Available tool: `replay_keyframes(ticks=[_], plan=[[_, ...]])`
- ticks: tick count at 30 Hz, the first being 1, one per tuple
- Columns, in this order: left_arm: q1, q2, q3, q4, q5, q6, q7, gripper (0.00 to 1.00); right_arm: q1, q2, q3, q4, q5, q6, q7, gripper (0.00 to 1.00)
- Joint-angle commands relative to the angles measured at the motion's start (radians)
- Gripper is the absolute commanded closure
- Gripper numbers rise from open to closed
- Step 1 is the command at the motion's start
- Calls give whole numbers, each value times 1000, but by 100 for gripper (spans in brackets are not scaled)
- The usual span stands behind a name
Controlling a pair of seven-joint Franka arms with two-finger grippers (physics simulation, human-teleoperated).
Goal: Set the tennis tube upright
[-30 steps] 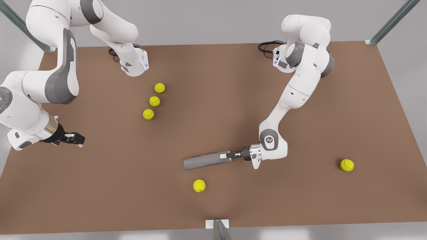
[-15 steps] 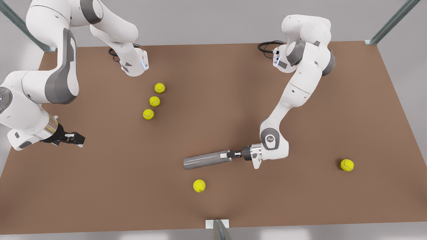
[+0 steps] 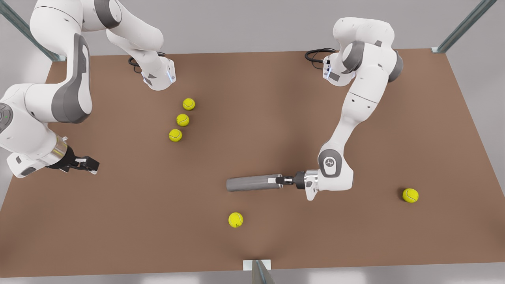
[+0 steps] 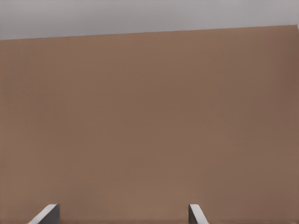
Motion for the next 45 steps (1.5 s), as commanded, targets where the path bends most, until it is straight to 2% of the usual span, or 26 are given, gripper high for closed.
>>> replay_keyframes(ticks=[1, 7, 19, 22, 30, 45], plan=[[0, -2, 0, 0, 21, -1, 0, 79, 0, 0, 0, 0, 0, 0, 0, 0], [0, -59, 26, 0, 127, -33, -96, 79, -1, 0, 0, 2, 0, 0, 0, 0], [3, -111, 87, 2, 205, -95, -132, 79, -1, 0, 0, 3, 3, 0, 2, 0], [11, -148, 90, 2, 341, -96, -198, 79, -1, 0, 0, 3, 2, 0, 2, 0], [20, -201, 98, 3, 513, -118, -268, 79, -1, 0, 0, 3, 5, 0, 3, 0], [31, -252, 150, 9, 519, -190, -279, 79, 2, 0, 0, 3, 2, 0, 3, 0]])
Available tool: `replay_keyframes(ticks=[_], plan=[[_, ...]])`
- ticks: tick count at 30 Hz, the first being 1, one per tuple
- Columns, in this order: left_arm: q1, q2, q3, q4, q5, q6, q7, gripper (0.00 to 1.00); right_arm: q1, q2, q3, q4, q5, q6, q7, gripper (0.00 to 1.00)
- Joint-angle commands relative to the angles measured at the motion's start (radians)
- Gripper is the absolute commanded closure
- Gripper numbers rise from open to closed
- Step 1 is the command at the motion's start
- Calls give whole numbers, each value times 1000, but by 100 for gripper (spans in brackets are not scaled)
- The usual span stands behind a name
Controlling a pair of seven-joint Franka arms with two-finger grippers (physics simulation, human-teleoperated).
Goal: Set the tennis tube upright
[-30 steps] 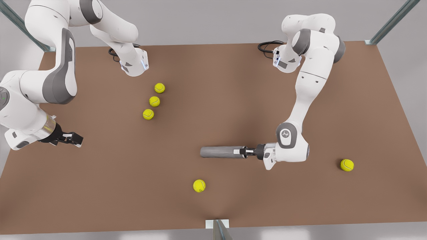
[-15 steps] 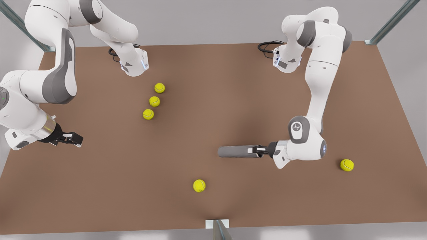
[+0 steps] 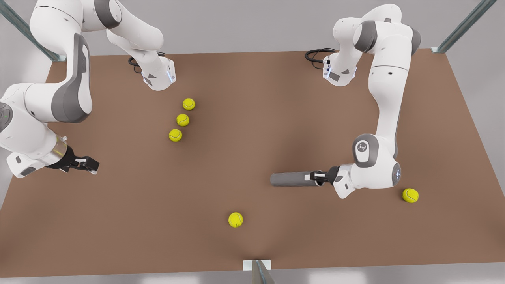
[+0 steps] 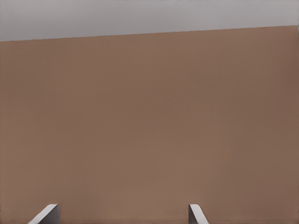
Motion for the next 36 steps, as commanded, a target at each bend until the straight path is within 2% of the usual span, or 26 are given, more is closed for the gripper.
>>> replay_keyframes(ticks=[1, 8, 16, 24, 36], plan=[[-1, -1, 0, 0, 31, -2, 0, 79, 0, 0, 0, 0, 0, 1, -1, 0], [14, -44, 0, 0, 219, -13, -11, 79, 2, 0, 0, 0, 0, 1, 1, 0], [16, -79, 2, 0, 308, -13, -34, 79, 2, 0, 0, 0, 0, 1, 1, 0], [29, -102, 6, 0, 563, -35, -72, 79, 2, 0, 0, 0, 0, 1, -1, 0], [29, -104, 19, 0, 675, -65, -100, 79, 6, 4, 0, 2, -2, 3, 1, 0]])
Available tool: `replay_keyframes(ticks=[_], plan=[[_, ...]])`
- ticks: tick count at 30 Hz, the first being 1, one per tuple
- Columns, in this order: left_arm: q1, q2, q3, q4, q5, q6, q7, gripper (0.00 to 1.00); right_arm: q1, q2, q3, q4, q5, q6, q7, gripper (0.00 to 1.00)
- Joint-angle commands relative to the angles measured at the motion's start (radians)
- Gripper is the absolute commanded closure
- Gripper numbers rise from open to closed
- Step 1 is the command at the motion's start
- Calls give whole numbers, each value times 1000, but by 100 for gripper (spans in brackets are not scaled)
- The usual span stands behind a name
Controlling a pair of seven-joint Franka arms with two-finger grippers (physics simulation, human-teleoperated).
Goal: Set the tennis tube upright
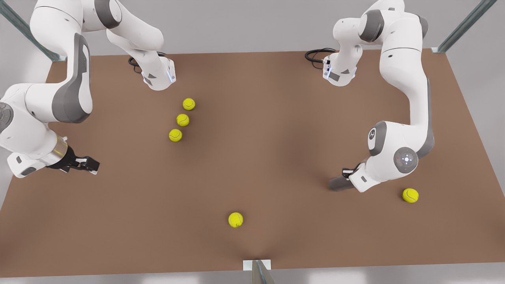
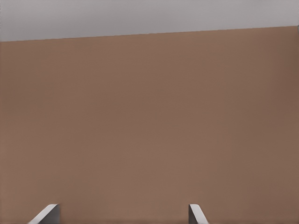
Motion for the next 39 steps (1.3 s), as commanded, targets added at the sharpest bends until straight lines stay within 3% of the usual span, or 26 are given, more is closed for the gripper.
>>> replay_keyframes(ticks=[1, 14, 15, 17, 18, 39], plan=[[0, 0, 0, 0, 16, 0, 0, 79, 1, 1, 0, 0, -1, -1, -1, 0], [12, 11, -2, 0, 44, 0, 0, 79, -6, 1, 0, -1, -1, -1, 10, 0], [12, 11, -2, -2, 46, 0, 2, 73, -6, 1, 0, -1, -1, -1, 11, 0], [12, 11, -2, -2, 46, 0, 2, 15, -6, 1, 0, -1, -3, -1, 13, 0], [12, 11, -2, -2, 46, 0, 2, 0, -8, 1, 0, -1, -1, -1, 13, 0], [11, -34, -2, 0, 44, -32, -1, 0, -11, 1, -4, 0, -3, -1, 11, 0]])
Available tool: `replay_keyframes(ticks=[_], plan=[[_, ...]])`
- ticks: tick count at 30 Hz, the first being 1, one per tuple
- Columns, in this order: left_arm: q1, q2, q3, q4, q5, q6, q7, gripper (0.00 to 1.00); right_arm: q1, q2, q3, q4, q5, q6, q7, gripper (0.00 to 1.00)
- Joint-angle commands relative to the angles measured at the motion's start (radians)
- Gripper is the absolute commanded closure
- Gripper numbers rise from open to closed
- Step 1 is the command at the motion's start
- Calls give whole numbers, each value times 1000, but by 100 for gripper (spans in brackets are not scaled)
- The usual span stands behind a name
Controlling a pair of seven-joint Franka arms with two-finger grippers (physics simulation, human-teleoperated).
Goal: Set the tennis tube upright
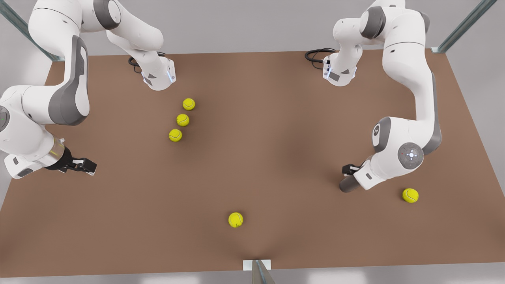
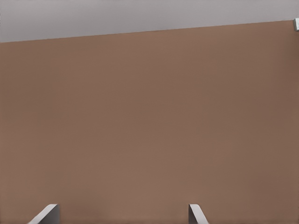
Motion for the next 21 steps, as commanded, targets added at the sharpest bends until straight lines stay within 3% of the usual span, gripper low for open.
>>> replay_keyframes(ticks=[1, 10, 17, 21], plan=[[0, 0, 0, 0, -1, -1, 0, 0, 0, 0, 0, 0, 0, 0, 0, 0], [0, -112, 2, 97, 0, -198, -2, 0, 2, 0, 0, 0, 2, 0, 2, 0], [-2, -273, 0, 0, 49, -232, -11, 0, 6, 0, 0, 0, -3, 2, -9, 0], [-2, -289, 0, -21, 49, -231, -11, 0, 17, 28, 3, -2, 6, 77, -8, 0]])
